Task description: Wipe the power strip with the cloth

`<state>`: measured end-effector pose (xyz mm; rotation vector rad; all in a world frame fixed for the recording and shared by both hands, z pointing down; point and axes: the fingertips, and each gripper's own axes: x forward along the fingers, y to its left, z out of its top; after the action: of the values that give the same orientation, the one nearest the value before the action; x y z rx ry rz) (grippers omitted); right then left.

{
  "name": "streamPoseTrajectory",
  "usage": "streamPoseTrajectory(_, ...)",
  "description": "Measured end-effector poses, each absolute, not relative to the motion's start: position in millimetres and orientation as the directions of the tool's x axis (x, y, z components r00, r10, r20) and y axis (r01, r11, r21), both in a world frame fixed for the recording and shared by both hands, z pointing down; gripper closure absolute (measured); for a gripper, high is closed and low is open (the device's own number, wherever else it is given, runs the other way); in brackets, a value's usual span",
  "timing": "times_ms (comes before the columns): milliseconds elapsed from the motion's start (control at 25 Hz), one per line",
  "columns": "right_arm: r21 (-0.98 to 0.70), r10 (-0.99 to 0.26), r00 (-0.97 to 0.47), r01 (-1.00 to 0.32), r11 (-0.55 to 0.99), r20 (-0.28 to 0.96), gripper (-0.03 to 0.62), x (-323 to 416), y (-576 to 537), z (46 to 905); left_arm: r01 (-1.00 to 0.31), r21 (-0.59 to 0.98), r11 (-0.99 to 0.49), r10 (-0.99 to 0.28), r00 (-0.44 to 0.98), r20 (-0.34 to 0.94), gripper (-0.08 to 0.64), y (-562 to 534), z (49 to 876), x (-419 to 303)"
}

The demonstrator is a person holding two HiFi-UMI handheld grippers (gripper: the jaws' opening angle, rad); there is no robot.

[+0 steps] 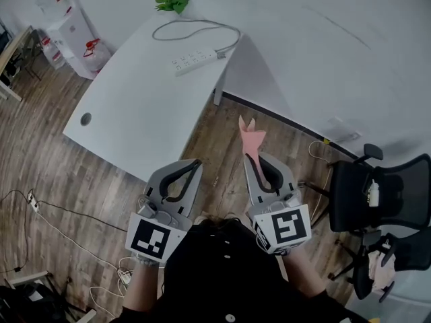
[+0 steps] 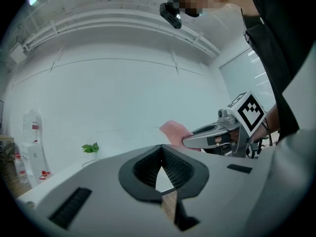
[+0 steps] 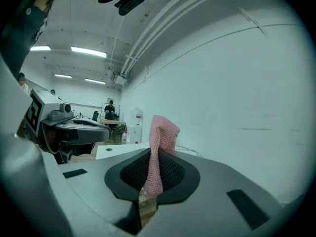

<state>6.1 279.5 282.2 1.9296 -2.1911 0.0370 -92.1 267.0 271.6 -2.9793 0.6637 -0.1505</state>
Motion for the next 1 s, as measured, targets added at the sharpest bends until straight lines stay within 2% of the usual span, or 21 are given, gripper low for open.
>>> streamPoseTrajectory(520, 0.155, -0.981, -0.047, -0.985, 0.077, 0.188, 0.538, -13.4, 283.0, 284.9, -0.353, -0.112, -0.929, -0.361, 0.93, 0.068, 0.546, 261.5, 276.6, -105.3)
streamPoseTrajectory(1000, 0.144, -0.987, -0.032, -0.988, 0.056, 0.159, 0.538, 20.3, 264.3, 284.8, -0.37, -0.147, -0.917, -0.381, 0.923, 0.056, 0.546, 243.8, 275.7, -86.5)
